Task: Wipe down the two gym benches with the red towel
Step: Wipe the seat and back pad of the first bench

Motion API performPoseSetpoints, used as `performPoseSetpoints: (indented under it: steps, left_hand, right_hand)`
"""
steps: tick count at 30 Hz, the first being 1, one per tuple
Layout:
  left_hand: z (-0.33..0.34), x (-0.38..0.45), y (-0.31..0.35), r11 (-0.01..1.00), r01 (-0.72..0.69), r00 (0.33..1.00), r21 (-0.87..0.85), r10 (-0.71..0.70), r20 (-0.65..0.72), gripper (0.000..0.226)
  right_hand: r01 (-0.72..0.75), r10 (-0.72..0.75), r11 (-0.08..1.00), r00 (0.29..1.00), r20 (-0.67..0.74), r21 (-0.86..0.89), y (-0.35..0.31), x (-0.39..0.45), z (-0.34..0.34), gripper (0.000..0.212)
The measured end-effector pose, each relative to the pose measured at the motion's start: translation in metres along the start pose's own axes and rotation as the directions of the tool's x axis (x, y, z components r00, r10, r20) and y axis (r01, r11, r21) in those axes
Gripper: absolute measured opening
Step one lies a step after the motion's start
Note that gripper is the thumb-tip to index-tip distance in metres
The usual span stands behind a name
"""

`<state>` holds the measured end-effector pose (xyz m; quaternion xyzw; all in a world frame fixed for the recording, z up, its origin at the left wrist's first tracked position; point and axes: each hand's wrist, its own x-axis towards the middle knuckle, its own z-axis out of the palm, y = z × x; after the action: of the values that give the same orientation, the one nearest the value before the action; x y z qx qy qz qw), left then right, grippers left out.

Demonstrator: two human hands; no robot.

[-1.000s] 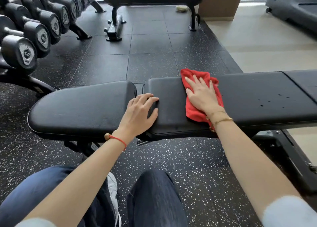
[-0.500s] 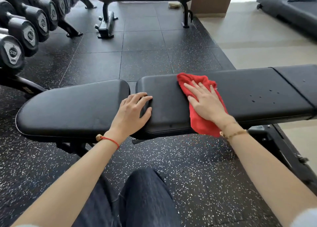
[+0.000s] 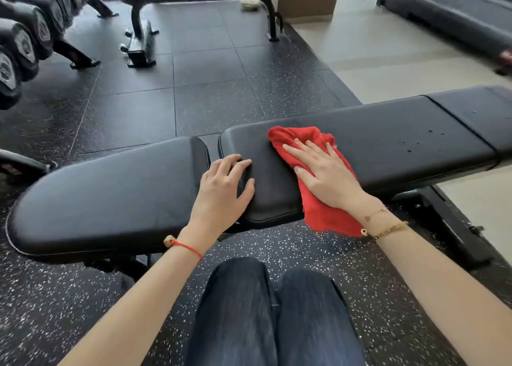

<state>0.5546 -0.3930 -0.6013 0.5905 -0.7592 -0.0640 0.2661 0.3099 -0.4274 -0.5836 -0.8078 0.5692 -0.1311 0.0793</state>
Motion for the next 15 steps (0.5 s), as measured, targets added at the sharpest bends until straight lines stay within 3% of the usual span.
performPoseSetpoints:
  steps: [4, 6, 12, 15]
  left_hand:
    - [0.0, 0.0, 0.001, 0.999, 0.02, 1.0, -0.029, -0.02, 0.006, 0.043]
    - [0.0, 0.0, 0.003, 0.999, 0.016, 1.0, -0.03, -0.016, 0.009, 0.043]
    - [-0.004, 0.002, 0.002, 0.994, 0.033, 0.998, -0.106, -0.027, 0.05, 0.045]
    - [-0.005, 0.009, 0.007, 0.994, 0.068, 0.997, -0.083, -0.064, 0.049, 0.041]
  right_hand:
    - [-0.331, 0.33, 0.94, 0.944, -0.025, -0.084, 0.031, 0.041, -0.011, 0.051]
    - [-0.379, 0.381, 0.92, 0.924, 0.002, -0.101, 0.025, 0.066, -0.01, 0.052]
    - [-0.08, 0.082, 0.995, 0.996, 0.037, -0.057, -0.02, 0.04, 0.004, 0.054]
    - [-0.008, 0.009, 1.0, 0.999, 0.033, -0.029, -0.013, 0.004, -0.002, 0.054]
